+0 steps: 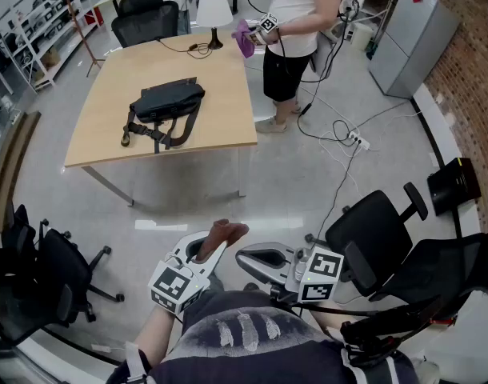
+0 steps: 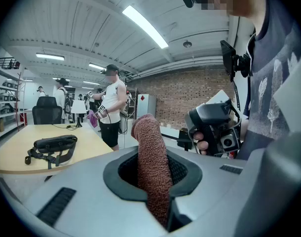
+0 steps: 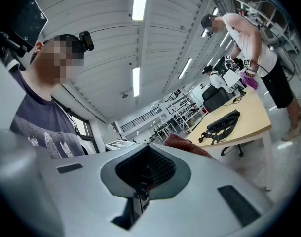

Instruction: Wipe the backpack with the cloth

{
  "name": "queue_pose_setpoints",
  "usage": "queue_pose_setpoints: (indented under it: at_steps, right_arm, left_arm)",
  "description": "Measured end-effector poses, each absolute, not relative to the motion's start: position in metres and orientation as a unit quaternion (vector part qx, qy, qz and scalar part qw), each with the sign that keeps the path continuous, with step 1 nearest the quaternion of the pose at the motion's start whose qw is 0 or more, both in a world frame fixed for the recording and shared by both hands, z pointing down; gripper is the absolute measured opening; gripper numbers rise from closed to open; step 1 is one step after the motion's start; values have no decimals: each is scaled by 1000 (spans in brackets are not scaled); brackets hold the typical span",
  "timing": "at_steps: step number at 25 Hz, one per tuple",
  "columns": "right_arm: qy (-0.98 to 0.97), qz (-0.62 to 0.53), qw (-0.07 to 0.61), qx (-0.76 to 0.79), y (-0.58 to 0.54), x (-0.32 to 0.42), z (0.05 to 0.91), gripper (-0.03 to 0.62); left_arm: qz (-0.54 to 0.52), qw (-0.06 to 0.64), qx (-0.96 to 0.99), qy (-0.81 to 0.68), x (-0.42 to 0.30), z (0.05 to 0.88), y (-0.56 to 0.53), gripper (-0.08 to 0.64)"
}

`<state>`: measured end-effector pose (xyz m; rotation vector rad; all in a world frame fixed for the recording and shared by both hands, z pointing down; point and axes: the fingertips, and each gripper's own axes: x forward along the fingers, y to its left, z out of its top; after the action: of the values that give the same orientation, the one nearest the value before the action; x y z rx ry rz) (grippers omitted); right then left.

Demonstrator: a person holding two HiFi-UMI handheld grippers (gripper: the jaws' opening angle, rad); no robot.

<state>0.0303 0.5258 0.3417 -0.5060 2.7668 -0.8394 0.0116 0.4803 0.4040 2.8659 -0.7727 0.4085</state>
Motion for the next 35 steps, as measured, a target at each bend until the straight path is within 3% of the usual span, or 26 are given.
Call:
queue_pose_setpoints:
  at_steps: [8, 20, 26, 35]
  right_arm:
    - [940, -287, 88, -162, 496, -3, 348, 2]
    - [938, -309, 31, -153, 392, -108, 360, 2]
    - [949, -290, 10, -122, 346, -168, 357, 2]
    - [949, -286, -12, -134, 257, -148, 382, 2]
  left_arm:
    - [126, 76, 949, -278, -25, 407, 447, 57]
    - [73, 146, 925, -343, -141, 421, 346, 57]
    - [85, 137, 919, -360, -195, 423, 288, 57]
    - [109, 151, 909, -374, -180, 437, 200, 57]
